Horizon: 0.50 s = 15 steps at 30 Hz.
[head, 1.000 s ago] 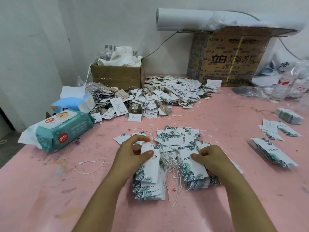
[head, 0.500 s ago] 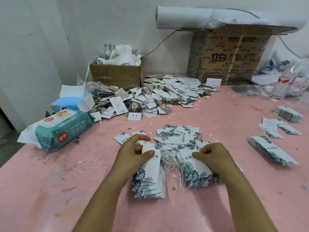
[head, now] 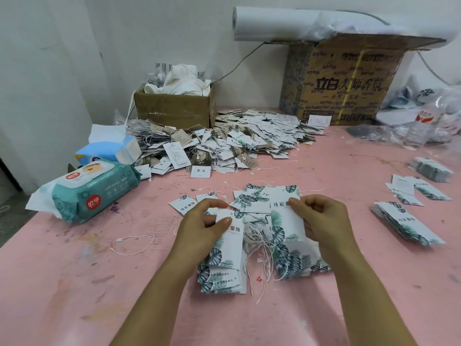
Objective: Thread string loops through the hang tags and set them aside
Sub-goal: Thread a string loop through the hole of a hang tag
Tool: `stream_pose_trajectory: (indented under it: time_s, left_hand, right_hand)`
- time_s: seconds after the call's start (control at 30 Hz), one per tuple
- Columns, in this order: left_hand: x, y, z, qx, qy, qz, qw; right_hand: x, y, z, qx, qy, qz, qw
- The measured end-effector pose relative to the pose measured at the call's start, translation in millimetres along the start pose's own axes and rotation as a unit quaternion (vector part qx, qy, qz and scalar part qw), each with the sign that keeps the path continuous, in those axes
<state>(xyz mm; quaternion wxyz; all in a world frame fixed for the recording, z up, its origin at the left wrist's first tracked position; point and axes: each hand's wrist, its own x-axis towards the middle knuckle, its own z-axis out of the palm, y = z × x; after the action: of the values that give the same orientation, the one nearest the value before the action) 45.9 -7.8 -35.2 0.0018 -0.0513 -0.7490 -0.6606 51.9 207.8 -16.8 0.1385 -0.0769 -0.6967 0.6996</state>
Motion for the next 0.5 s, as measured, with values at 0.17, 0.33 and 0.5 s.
stream_pose_trajectory:
  time_s: [0.17,0.33,0.5]
  left_hand:
    - [-3,0,9,-0.027,0.016,0.013,0.999]
    - [-4,6,17,-0.118,0.025,0.007,0.993]
    - [-6,5,19,-0.11,0.017,0.032,0.993]
  right_hand:
    - [-11,1,21,0.041,-0.095,0.026,0.994]
    - [-15,11,37,-0.036,-0.097,0.023,0.994]
    - [-16,16,41,-0.177,-0.088,-0.071,0.978]
